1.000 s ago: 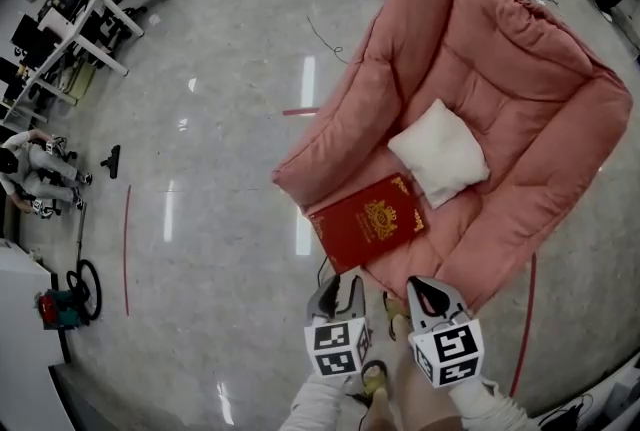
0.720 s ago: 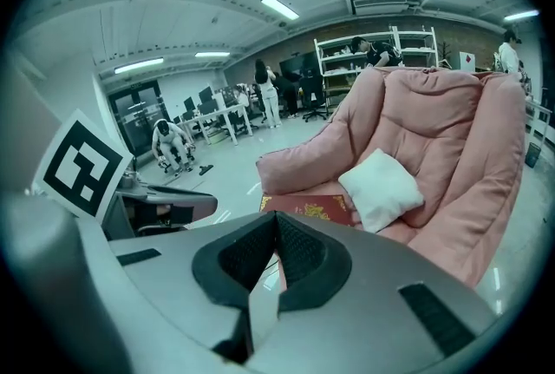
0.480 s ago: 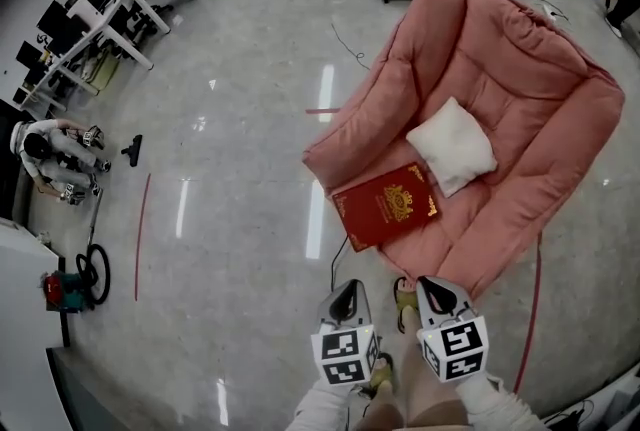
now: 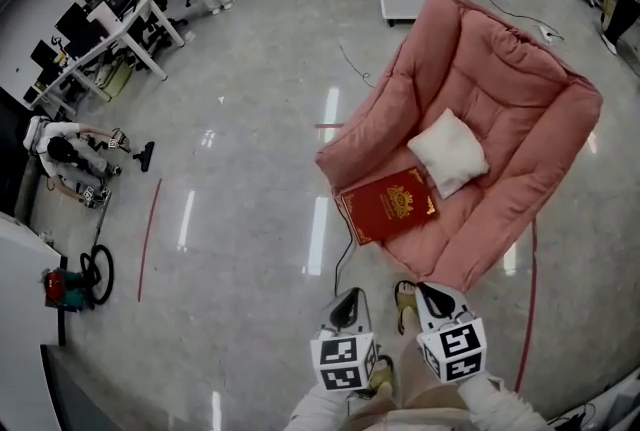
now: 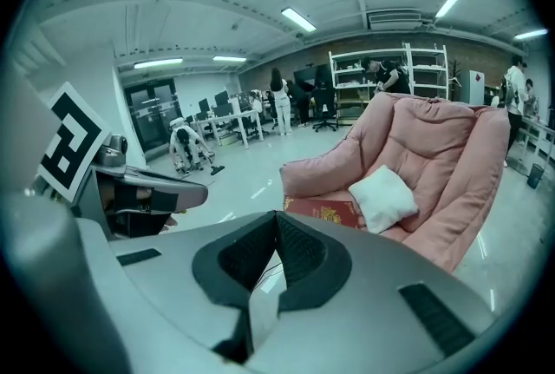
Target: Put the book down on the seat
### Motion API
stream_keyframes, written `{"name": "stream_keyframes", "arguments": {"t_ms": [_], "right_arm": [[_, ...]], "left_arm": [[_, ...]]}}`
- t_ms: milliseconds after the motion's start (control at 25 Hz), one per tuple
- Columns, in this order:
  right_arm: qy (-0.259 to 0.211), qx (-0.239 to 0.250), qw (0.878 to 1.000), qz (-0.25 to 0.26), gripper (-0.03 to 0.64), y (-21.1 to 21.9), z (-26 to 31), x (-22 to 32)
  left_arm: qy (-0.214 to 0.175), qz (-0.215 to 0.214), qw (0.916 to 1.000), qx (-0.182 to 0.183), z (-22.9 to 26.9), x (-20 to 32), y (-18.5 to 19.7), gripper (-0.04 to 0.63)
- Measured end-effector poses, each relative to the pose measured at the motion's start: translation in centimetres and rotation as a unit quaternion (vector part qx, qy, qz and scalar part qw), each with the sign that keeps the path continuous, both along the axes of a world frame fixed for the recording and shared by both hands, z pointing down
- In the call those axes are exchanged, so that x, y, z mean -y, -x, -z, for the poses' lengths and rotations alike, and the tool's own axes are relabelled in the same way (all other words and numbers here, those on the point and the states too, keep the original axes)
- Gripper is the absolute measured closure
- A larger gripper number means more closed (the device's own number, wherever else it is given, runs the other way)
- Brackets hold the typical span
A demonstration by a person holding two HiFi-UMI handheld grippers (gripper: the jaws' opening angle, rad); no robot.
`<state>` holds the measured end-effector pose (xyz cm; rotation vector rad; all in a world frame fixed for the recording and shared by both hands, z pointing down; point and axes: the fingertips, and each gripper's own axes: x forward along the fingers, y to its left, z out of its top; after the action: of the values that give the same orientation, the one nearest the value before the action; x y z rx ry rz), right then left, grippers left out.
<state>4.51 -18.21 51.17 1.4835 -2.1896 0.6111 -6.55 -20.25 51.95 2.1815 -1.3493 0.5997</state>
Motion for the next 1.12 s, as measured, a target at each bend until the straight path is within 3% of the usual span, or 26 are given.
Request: {"name": "stream_keyframes", "arguments": {"t_ms": [600, 1120], "right_arm": [[-0.031, -0.005, 0.999, 0.02, 0.612, 2.6, 4.5, -5.1], [-0.063, 0.006, 0.997, 0.05, 0.612, 5.2, 7.4, -7.6]], "left_arm": [[-0.024, -0.024, 0.9994, -0.008, 4.2, -5.7, 2.1, 0.588], [-0.057, -0.012, 0.9981, -0.018, 6.8, -7.9, 3.9, 0.588]]}}
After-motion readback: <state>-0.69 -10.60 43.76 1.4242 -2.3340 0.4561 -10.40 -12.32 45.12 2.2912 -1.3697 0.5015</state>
